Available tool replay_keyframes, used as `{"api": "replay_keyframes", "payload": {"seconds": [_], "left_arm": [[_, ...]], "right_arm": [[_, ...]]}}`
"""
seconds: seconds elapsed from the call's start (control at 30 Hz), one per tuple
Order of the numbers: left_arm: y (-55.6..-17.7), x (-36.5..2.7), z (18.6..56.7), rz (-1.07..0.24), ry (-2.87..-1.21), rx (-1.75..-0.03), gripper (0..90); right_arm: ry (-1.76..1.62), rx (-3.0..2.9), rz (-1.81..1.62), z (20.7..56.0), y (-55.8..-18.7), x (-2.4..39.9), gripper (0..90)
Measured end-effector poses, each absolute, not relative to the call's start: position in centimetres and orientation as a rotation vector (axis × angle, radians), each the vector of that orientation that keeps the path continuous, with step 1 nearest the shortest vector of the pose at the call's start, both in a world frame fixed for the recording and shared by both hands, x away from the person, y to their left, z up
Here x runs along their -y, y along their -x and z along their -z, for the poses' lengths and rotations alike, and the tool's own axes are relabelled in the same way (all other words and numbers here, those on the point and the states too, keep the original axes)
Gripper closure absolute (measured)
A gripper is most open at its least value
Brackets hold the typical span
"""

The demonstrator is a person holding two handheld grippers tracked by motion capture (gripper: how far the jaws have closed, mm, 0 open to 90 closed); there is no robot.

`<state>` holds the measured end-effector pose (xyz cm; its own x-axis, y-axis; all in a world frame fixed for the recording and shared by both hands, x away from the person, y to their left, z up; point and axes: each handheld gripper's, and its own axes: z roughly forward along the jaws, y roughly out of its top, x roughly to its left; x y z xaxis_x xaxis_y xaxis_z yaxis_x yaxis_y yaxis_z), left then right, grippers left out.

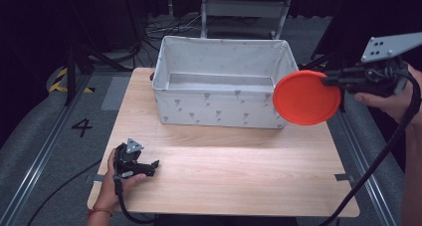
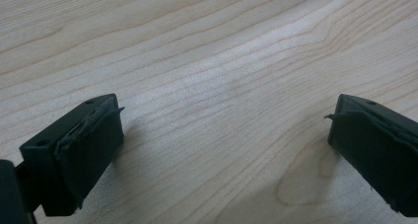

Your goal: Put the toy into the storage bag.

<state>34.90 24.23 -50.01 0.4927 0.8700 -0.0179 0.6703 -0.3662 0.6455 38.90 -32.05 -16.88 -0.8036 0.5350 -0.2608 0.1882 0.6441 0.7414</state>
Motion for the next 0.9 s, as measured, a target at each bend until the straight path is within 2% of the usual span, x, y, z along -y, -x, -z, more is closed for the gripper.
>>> {"api": "replay_keyframes", "payload": {"seconds": [0.23, 0.67, 0.9], "left_arm": [[-34.9, -24.2, 50.0, -0.438, -2.148, -1.260, 0.7], [-34.9, -24.3, 50.0, -0.437, -2.149, -1.253, 0.6], [-34.9, -24.3, 50.0, -0.438, -2.149, -1.253, 0.6]], "right_arm": [[-0.564, -2.372, -1.010, 15.4, -42.0, 30.6, 83.0], [-0.631, -2.357, -0.952, 17.4, -49.4, 30.1, 83.0], [-0.602, -2.355, -0.936, 18.5, -51.3, 29.6, 83.0]]}}
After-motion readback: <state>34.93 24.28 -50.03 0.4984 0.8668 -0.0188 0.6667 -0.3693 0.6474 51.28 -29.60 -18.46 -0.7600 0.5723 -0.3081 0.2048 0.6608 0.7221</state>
